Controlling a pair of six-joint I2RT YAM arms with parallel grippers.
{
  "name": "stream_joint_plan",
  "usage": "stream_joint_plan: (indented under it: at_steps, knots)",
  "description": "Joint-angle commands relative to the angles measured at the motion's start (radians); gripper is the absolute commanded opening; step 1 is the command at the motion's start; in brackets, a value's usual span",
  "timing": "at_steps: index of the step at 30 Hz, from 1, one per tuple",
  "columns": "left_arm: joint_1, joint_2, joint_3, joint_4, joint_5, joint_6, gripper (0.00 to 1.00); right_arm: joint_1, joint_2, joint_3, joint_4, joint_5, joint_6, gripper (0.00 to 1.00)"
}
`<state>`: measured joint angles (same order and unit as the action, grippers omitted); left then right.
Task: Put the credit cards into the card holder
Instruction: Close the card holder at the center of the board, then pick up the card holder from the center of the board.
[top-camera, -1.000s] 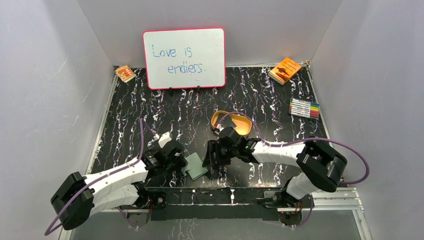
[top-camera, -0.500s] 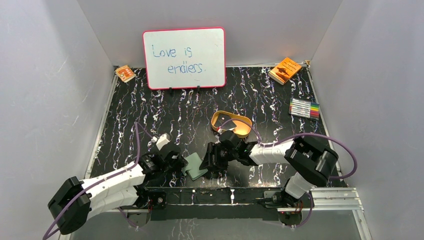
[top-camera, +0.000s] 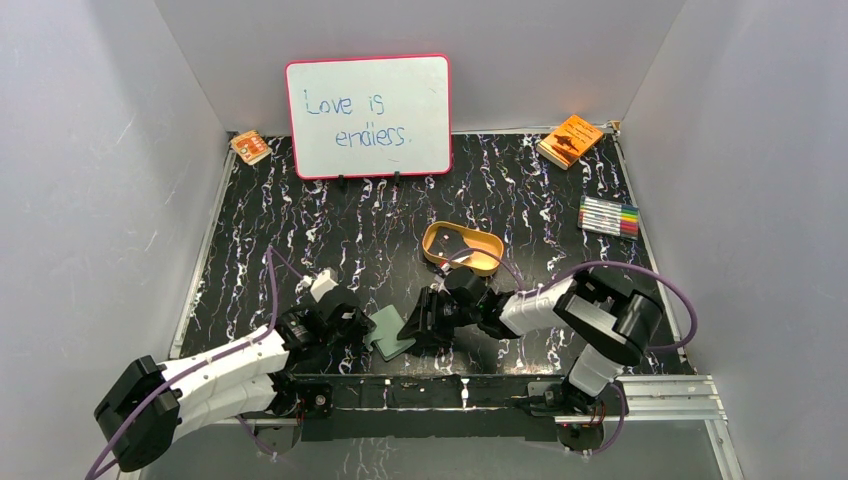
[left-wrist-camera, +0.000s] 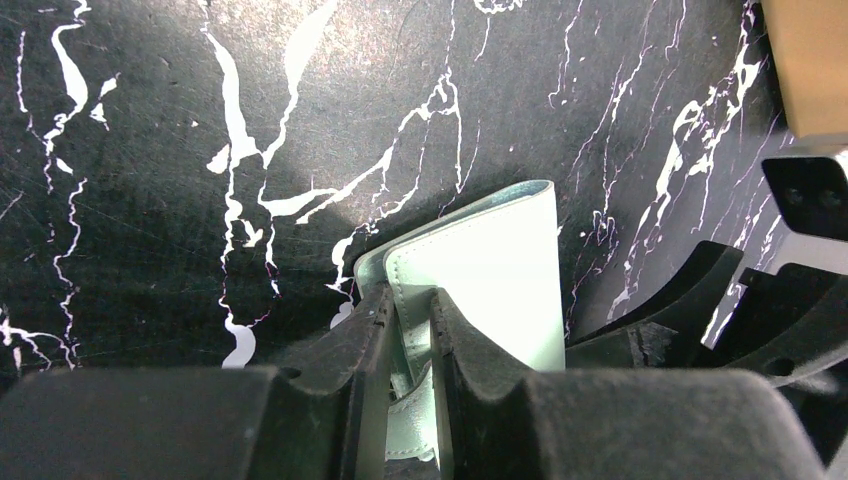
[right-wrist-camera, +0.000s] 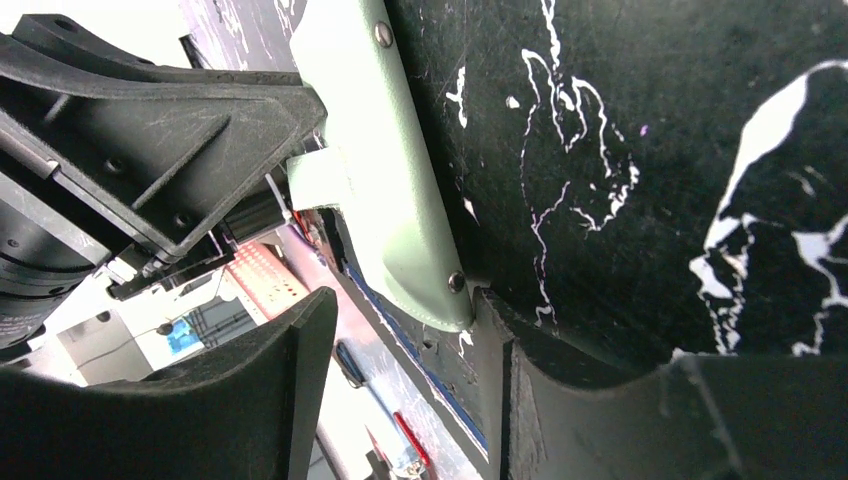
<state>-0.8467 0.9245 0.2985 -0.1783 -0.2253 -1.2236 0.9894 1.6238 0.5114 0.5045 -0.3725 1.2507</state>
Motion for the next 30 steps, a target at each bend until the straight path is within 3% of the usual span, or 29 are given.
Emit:
stream_joint_plan:
  at_steps: [1, 15, 26, 30]
  knots:
    - [-0.005, 0.045, -0.088, -0.168, 0.046, 0.006, 0.00, 0.006, 0.044, -0.008, 0.066, -0.003, 0.021, 0.60]
    - [-0.005, 0.060, -0.087, -0.166, 0.044, 0.001, 0.00, 0.012, 0.117, 0.039, 0.172, -0.034, 0.029, 0.43]
    - [-0.005, 0.061, -0.088, -0.163, 0.049, 0.002, 0.00, 0.019, 0.167, 0.061, 0.275, -0.070, 0.037, 0.44]
    - [-0.005, 0.051, -0.088, -0.168, 0.048, 0.004, 0.00, 0.023, 0.175, 0.063, 0.308, -0.075, 0.039, 0.30]
